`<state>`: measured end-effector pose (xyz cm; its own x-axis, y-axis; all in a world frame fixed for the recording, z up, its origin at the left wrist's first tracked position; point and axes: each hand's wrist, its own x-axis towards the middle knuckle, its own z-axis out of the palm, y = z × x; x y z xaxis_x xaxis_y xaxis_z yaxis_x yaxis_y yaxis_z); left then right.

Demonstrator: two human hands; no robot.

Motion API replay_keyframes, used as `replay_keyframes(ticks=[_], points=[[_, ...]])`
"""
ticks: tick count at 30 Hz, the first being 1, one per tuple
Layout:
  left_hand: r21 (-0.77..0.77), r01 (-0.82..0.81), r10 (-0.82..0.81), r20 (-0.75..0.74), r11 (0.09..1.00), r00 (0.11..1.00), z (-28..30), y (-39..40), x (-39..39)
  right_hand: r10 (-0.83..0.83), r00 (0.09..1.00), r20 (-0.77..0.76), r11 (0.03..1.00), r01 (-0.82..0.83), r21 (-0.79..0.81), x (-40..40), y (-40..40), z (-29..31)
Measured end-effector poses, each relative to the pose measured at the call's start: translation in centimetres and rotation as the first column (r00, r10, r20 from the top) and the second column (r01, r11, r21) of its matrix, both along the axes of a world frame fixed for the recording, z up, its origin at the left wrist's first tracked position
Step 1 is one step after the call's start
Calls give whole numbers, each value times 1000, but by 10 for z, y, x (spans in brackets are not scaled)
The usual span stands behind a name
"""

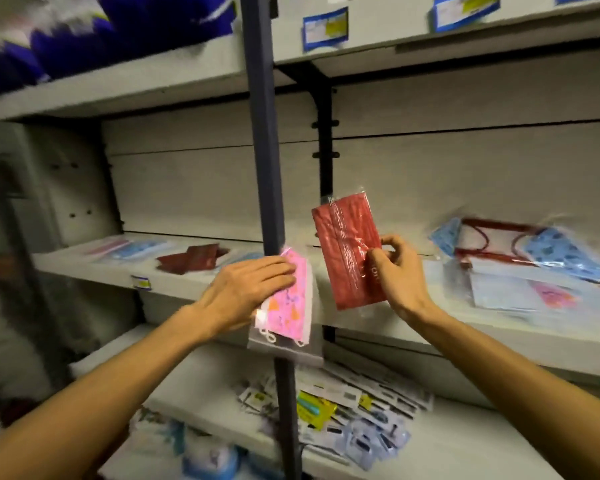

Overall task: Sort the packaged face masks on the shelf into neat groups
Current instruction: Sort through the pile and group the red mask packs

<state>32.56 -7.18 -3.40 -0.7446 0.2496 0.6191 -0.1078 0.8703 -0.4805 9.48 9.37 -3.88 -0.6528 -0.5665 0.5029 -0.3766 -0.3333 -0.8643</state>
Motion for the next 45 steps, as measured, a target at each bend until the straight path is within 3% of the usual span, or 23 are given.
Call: replay_keyframes(ticks=[10,18,24,31,37,45], points=[[43,-153,152,25,987,988,-27,-77,112,193,971,-139,980,-183,82,115,-99,-39],[183,-367,371,13,912,928,-36,-175,161,245,968,-46,968,-241,74,165,-219,-36],[212,-505,503,69,837,862,-22,-254,172,130,988,79,976,-141,164,171,-318,-15],[219,-549,534,128,807,836,-20,-329,177,42,991,-129,918,12,398,148,-399,-8],[275,-602,577,174,750,798,-27,-372,187,31,878,-478,712,316,627,148,-429,-12],[306,-600,581,163,739,798,-22,-429,199,139,800,-584,842,215,494,181,-485,3]])
